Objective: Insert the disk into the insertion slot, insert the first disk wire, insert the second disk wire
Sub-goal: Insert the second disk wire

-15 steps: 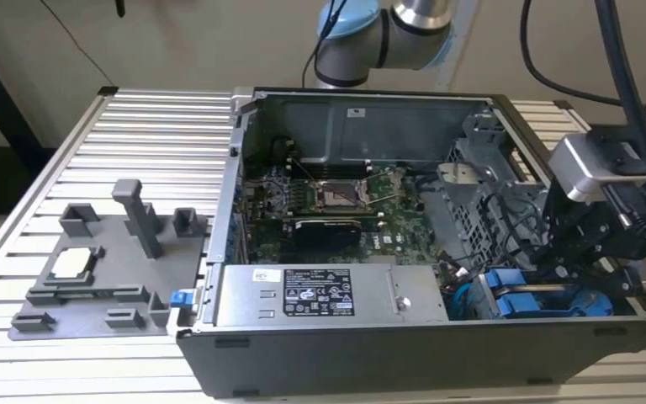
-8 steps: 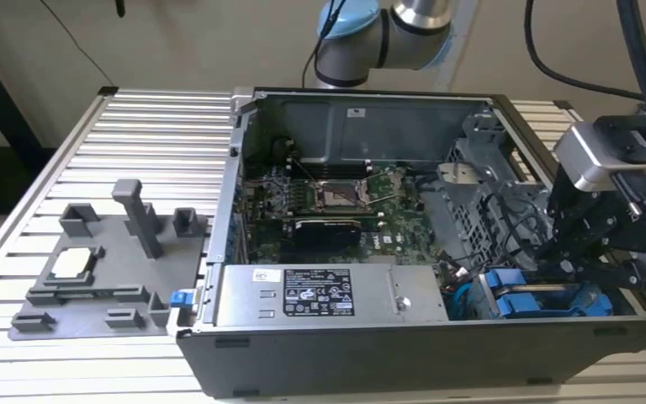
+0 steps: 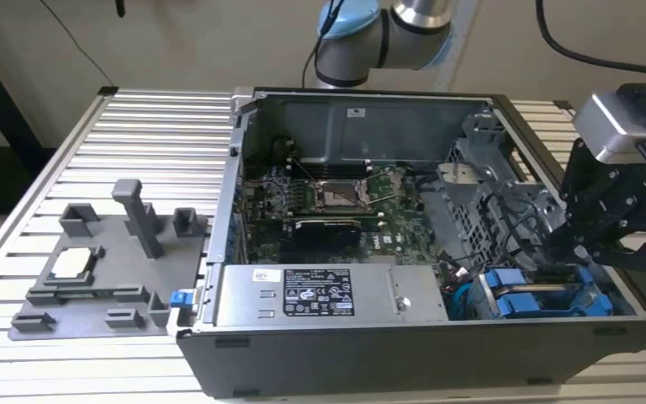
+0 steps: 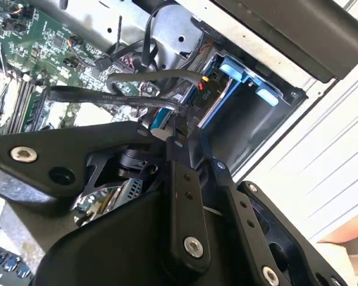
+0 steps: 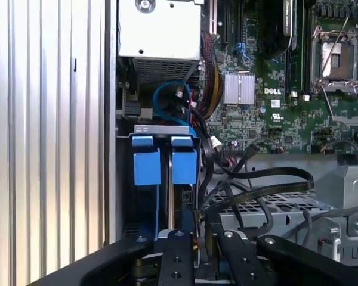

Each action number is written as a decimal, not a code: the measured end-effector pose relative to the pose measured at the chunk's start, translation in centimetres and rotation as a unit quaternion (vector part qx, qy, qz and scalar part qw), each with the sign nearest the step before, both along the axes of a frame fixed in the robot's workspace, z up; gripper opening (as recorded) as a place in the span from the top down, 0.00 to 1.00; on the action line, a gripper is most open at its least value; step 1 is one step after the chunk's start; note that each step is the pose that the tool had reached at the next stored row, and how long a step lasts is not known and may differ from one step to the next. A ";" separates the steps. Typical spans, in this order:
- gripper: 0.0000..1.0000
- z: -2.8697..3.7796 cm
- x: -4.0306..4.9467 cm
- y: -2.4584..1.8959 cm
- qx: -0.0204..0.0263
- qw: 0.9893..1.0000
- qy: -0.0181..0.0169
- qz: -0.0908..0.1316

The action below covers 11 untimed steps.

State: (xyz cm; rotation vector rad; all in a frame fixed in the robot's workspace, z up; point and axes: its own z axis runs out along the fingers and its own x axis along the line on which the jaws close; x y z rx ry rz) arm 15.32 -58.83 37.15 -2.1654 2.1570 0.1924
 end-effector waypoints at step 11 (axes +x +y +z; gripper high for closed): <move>0.76 0.93 0.00 0.00 -0.001 1.000 0.000 0.000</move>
